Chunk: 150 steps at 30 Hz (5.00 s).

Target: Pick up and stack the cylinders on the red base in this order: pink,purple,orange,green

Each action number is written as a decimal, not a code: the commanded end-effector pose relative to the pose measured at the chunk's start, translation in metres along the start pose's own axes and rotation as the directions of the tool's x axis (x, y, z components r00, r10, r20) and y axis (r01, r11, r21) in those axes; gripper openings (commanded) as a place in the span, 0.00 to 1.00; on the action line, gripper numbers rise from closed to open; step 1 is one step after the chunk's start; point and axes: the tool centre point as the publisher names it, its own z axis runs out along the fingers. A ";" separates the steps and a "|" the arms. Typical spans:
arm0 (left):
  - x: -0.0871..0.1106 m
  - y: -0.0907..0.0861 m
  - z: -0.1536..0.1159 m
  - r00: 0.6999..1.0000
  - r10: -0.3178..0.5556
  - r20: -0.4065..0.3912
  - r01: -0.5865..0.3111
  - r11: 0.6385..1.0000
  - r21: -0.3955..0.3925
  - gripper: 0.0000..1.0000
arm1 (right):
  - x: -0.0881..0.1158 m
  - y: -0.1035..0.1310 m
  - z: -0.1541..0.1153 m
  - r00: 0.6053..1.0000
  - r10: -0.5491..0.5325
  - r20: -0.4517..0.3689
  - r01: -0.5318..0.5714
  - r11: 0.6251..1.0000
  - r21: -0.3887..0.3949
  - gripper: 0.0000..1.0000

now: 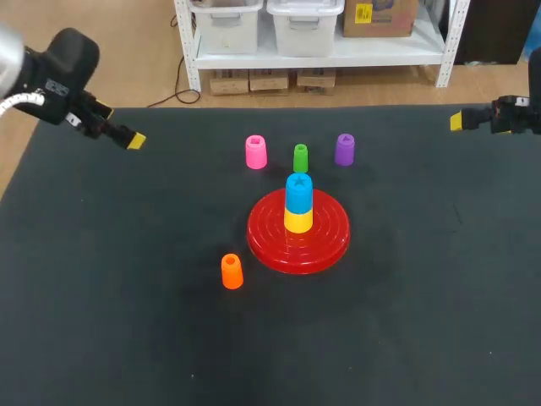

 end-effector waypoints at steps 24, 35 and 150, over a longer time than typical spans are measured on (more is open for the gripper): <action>-0.001 -0.001 0.002 1.000 -0.001 -0.001 0.001 1.000 -0.004 1.00 | -0.043 0.019 0.026 0.984 -0.130 -0.125 0.139 0.988 0.067 1.00; -0.001 -0.001 0.002 1.000 -0.001 -0.001 0.001 1.000 -0.004 1.00 | -0.095 0.119 0.115 0.768 -0.506 -0.393 0.549 0.836 -0.004 1.00; -0.001 -0.001 0.002 1.000 -0.001 -0.001 0.001 1.000 -0.004 1.00 | -0.016 0.191 0.330 0.237 -0.499 -0.834 0.670 0.706 -0.231 0.61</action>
